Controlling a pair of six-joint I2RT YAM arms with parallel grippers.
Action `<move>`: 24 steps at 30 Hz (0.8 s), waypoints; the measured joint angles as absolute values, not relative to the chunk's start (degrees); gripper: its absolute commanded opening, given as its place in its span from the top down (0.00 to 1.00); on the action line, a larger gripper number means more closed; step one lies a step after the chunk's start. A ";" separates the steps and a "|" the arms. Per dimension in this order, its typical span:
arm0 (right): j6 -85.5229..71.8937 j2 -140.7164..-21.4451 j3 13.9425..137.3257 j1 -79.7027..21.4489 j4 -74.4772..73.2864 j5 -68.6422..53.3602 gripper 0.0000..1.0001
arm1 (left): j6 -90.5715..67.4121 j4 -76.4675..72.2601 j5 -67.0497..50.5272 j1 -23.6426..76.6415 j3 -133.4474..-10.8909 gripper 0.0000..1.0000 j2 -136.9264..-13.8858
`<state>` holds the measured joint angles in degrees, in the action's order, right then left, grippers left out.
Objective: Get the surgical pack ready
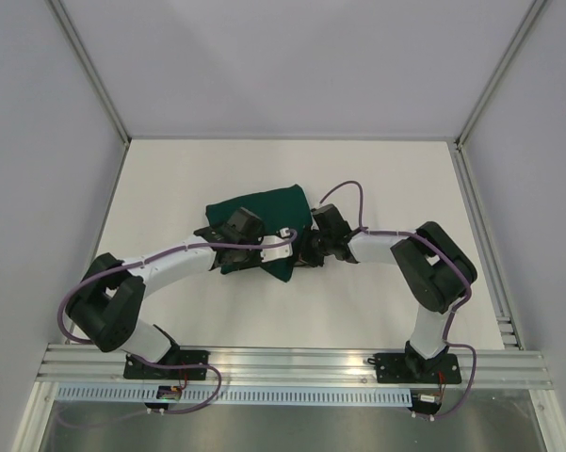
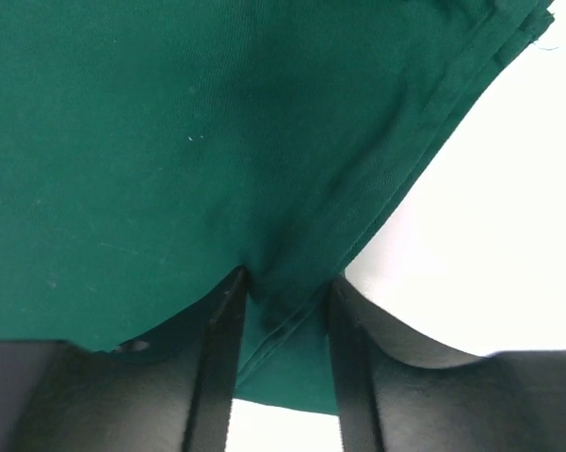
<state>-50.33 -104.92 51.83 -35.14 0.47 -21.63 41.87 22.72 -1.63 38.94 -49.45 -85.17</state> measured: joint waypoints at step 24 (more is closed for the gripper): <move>-49.65 -92.42 50.00 -35.07 -10.79 -15.38 0.55 | 38.33 26.70 -3.79 39.00 -53.49 0.55 -85.84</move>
<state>-49.65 -92.42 50.00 -35.07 -10.79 -15.38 38.33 26.70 -3.79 39.00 -53.49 -85.84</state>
